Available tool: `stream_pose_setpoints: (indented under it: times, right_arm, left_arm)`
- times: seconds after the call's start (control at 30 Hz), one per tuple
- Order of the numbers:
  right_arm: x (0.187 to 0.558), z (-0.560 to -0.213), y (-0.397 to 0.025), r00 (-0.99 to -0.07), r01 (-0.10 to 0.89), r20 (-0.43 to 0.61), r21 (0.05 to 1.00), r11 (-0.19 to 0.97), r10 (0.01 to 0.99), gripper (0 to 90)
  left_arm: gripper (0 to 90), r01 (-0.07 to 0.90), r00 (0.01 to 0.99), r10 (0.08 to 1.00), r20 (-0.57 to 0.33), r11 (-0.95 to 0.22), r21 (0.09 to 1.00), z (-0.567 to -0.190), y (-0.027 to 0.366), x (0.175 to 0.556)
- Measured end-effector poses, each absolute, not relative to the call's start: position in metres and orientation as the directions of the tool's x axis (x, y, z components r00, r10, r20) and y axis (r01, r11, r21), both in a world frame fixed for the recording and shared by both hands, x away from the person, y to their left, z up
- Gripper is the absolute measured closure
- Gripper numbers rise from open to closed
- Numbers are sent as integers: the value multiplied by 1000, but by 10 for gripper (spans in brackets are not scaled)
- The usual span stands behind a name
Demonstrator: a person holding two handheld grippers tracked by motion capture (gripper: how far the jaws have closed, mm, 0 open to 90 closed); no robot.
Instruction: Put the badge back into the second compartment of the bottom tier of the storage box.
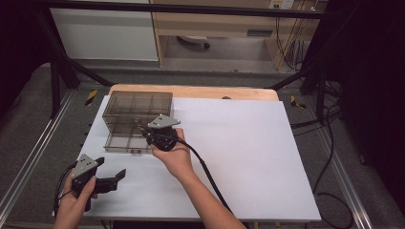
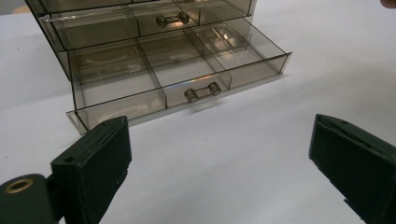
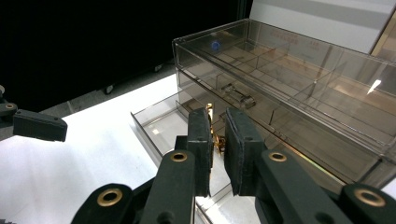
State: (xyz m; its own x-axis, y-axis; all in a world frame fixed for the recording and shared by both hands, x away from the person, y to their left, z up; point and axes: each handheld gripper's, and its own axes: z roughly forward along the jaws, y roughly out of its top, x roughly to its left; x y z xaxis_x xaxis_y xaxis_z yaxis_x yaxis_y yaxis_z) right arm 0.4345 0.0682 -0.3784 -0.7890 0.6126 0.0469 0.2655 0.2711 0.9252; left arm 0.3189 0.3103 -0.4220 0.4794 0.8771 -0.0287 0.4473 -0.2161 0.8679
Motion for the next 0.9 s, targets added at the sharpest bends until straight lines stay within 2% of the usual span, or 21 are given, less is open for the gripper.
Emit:
stream_pose_setpoints:
  times: [0.6, 0.9]
  right_arm:
    - [437, -374, 69, -796, 249, 35, 929, 274, 604, 811]
    - [439, -378, 75, -806, 240, 7, 918, 316, 591, 811]
  left_arm:
    - [58, 450, 479, 877, -27, -219, 866, -422, 311, 319]
    - [56, 448, 481, 877, -23, -223, 866, -422, 311, 319]
